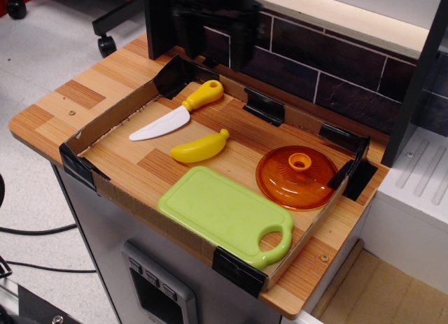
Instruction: Put knife on cutting board
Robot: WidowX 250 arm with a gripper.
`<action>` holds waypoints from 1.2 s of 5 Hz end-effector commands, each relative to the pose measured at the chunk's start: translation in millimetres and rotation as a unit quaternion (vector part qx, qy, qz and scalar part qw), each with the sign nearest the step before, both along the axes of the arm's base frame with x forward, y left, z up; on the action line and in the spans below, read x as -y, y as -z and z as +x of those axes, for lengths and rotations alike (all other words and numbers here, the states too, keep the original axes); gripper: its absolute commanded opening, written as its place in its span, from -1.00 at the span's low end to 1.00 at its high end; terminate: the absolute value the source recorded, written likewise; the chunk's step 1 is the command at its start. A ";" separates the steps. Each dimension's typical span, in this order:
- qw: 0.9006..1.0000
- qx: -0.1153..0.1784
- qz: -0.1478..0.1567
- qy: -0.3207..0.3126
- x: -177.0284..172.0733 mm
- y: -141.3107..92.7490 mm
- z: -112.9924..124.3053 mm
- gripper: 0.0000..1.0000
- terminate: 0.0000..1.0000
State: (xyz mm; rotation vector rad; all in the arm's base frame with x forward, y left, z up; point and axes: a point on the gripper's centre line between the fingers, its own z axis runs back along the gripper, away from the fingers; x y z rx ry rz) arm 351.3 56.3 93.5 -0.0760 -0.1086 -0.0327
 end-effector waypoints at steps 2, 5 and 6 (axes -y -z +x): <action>0.994 0.060 0.004 0.086 -34.6 11.8 35.5 1.00 -1.00; 0.996 0.056 0.010 0.068 -34.5 47.1 41.8 1.00 -1.00; 0.998 0.038 0.011 0.050 -32.9 63.5 46.4 1.00 -1.00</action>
